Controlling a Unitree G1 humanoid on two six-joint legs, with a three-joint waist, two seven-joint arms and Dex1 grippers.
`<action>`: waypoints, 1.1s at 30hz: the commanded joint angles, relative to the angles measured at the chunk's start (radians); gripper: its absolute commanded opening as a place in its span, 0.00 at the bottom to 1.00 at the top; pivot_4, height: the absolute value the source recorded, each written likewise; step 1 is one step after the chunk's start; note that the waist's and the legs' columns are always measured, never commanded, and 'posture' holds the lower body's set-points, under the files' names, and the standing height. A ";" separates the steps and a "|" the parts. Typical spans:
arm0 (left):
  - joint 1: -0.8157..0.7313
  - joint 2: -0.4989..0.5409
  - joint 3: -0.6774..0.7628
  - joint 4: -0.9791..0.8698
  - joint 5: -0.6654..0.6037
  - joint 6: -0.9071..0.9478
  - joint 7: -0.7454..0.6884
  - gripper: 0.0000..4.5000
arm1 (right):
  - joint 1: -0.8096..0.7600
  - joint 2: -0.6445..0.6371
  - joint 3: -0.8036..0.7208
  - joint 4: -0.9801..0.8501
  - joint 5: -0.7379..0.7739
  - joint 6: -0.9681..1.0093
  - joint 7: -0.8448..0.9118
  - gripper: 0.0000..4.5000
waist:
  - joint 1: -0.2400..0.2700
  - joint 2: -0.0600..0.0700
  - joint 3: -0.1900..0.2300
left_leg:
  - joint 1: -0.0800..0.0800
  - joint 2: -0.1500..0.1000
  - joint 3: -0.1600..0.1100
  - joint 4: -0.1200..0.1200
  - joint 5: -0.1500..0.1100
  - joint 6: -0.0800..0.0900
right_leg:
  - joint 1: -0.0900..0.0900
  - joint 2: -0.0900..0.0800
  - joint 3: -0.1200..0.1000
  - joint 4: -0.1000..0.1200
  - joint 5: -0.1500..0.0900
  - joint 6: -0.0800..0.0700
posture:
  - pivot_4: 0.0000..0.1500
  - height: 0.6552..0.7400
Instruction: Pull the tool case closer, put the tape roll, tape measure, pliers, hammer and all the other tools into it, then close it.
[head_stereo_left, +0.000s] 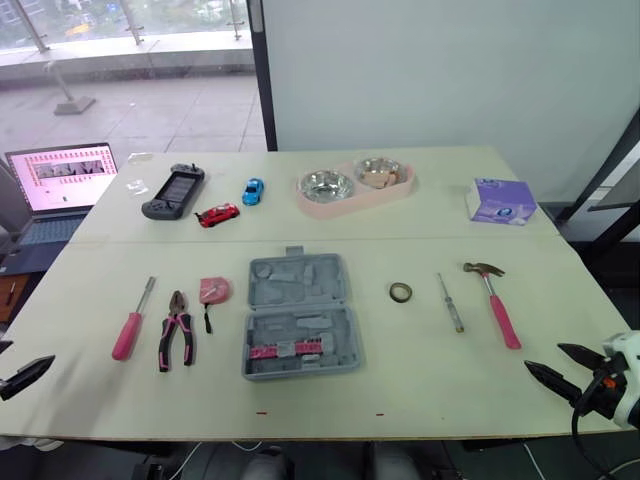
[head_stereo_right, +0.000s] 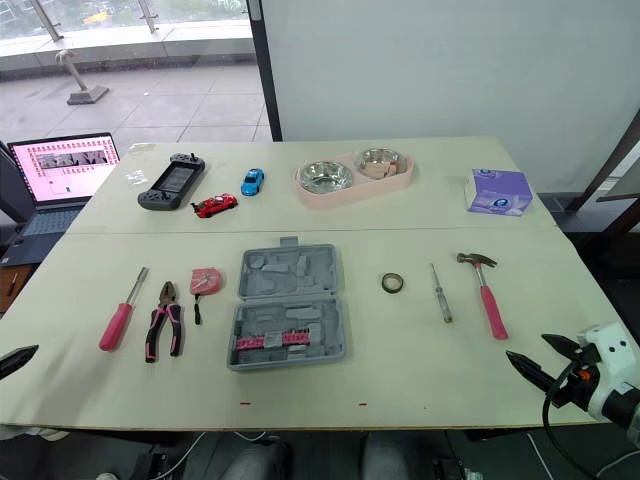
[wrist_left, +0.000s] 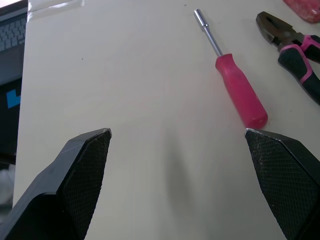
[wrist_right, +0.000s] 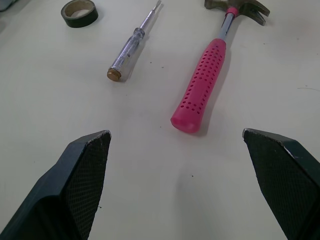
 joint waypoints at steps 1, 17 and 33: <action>0.005 0.013 0.000 -0.028 0.014 -0.023 0.013 1.00 | 0.004 0.004 -0.030 -0.032 0.019 -0.006 -0.007 1.00 | 0.000 0.000 0.000 | 0.000 0.000 0.000 0.000 0.000 0.000 | 0.000 0.000 0.000 0.000 0.000 0.000 | 1.00 0.95; -0.032 -0.037 -0.029 -0.150 -0.017 0.054 0.029 1.00 | -0.020 0.060 -0.021 -0.235 0.131 0.122 -0.087 1.00 | 0.000 0.000 0.000 | 0.000 0.000 0.000 0.000 0.000 0.000 | 0.000 0.000 0.000 0.000 0.000 0.000 | 1.00 0.95; -0.241 -0.382 -0.527 -0.697 0.040 0.315 0.233 0.25 | -0.487 0.213 0.607 -0.426 -0.054 0.425 -0.391 0.15 | 0.000 -0.002 -0.002 | -0.003 -0.001 0.002 0.001 0.001 -0.001 | -0.006 0.001 0.005 0.002 0.003 0.002 | 1.00 0.95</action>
